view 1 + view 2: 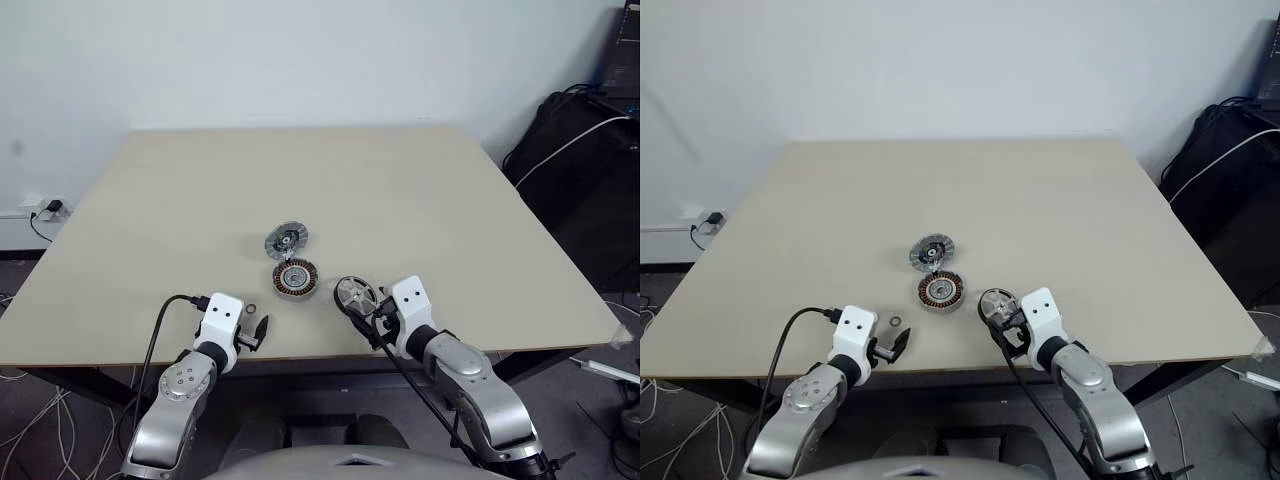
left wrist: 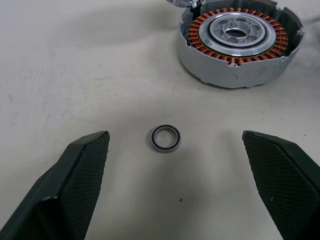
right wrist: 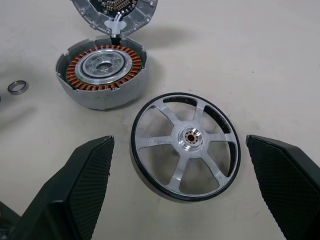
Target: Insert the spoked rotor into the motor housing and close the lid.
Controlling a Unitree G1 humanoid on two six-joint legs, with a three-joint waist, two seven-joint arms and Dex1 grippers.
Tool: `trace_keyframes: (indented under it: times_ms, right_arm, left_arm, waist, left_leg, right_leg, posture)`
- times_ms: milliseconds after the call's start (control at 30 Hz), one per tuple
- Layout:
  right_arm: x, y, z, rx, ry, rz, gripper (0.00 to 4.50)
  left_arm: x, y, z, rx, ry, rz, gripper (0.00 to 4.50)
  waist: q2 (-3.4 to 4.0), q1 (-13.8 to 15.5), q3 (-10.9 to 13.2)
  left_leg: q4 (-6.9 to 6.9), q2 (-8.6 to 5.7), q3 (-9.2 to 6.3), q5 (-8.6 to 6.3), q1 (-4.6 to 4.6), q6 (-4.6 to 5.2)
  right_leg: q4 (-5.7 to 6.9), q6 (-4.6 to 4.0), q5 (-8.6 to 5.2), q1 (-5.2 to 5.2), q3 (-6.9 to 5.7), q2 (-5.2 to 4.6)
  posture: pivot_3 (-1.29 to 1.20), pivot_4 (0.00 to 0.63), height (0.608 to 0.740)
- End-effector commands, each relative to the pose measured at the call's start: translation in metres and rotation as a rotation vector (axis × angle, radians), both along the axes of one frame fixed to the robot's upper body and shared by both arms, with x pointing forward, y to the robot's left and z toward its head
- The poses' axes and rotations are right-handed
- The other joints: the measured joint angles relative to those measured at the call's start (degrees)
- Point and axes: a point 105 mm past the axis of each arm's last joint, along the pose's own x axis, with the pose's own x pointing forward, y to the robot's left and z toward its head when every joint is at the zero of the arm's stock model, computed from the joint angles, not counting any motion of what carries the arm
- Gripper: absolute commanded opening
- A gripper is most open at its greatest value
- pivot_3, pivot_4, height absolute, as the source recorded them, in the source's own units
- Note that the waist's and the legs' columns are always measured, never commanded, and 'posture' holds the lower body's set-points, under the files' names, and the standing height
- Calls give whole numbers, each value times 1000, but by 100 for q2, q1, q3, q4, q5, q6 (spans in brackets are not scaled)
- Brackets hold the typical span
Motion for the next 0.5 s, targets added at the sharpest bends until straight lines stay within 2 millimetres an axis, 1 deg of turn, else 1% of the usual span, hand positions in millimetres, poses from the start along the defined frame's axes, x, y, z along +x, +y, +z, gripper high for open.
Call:
trace_keyframes:
  times_ms: [33, 500]
  right_arm:
    - [3, 4, 9, 17, -42, 11, 4500]
    - [4, 5, 9, 19, -45, 9, 4500]
  left_arm:
    - [3, -6, 5, -2, -20, -24, 4481]
    - [4, -6, 5, -34, -13, -7, 4481]
  waist:
    - [0, 0, 0]
    - [0, 0, 0]
  left_leg:
    - [0, 0, 0, 0, 0, 0]
    - [0, 0, 0, 0, 0, 0]
  right_leg:
    - [0, 0, 0, 0, 0, 0]
    - [0, 1, 1, 0, 0, 0]
  posture:
    - [0, 0, 740]
    - [0, 0, 740]
